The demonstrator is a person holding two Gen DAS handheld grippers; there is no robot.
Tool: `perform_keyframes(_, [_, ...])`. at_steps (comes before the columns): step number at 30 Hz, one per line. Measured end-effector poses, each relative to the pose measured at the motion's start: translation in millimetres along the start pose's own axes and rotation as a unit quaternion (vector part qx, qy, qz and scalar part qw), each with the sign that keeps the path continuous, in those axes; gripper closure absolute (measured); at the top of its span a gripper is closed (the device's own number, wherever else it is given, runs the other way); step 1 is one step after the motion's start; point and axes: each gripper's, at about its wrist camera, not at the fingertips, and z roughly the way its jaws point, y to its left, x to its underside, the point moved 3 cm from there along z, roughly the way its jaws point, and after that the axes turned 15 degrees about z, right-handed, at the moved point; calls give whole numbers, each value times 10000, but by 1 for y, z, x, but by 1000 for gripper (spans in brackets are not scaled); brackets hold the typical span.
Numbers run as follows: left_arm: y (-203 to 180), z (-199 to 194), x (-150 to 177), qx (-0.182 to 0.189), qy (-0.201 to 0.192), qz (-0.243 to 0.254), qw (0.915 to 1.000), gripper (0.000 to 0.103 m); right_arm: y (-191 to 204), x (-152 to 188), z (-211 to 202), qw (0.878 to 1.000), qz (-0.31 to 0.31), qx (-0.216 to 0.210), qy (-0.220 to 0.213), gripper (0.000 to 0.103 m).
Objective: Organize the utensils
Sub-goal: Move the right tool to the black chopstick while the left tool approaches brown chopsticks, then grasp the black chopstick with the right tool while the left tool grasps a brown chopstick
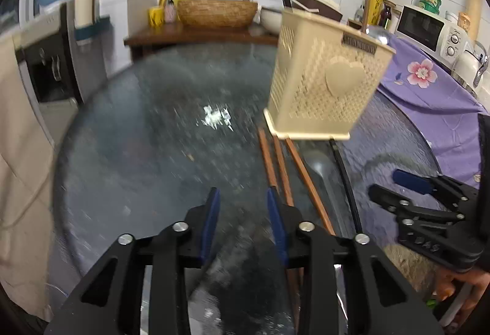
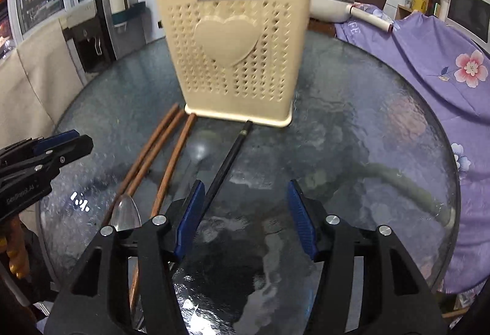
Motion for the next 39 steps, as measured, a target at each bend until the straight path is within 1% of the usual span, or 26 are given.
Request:
perform_keyframes(3, [-4,10,7,111,125,-12,9999,80,4,3,12,9998,90,34,150,55])
perform_keyframes(6, [-7,14,6,240,134,-37,9996,80,8,1,19,9996,158,96,212,56])
perform_keyframes(9, [-12,19,2,282,140,34,9995,80,11,-1,25,9994,141,151,260,56])
perform_keyframes(12, [-17,25,-3,290,145,119,9994,80,13,-2,31,9992,95,275,283,59])
perform_keyframes(17, [-18,38,-9,250,244,234,9991,81,11,-4,31,9991,13,281,316,59])
perform_keyframes(23, [-15,54,-16,297,375,259,9985,82,-3,-7,29,9987,-94,329,376,61])
perform_keyframes(26, [-15,60,-19,278,434,274,9983,82,-11,-9,28,9985,-37,368,392,61])
perform_keyframes(30, [-17,66,-25,301,480,319,9979,84,-16,-12,30,9986,33,332,421,62])
perform_keyframes(34, [-17,71,-30,260,513,376,9976,86,-8,-16,35,9986,-61,339,396,63])
perform_keyframes(39, [-17,76,-33,255,620,421,9969,90,0,-28,48,9988,-139,99,460,67])
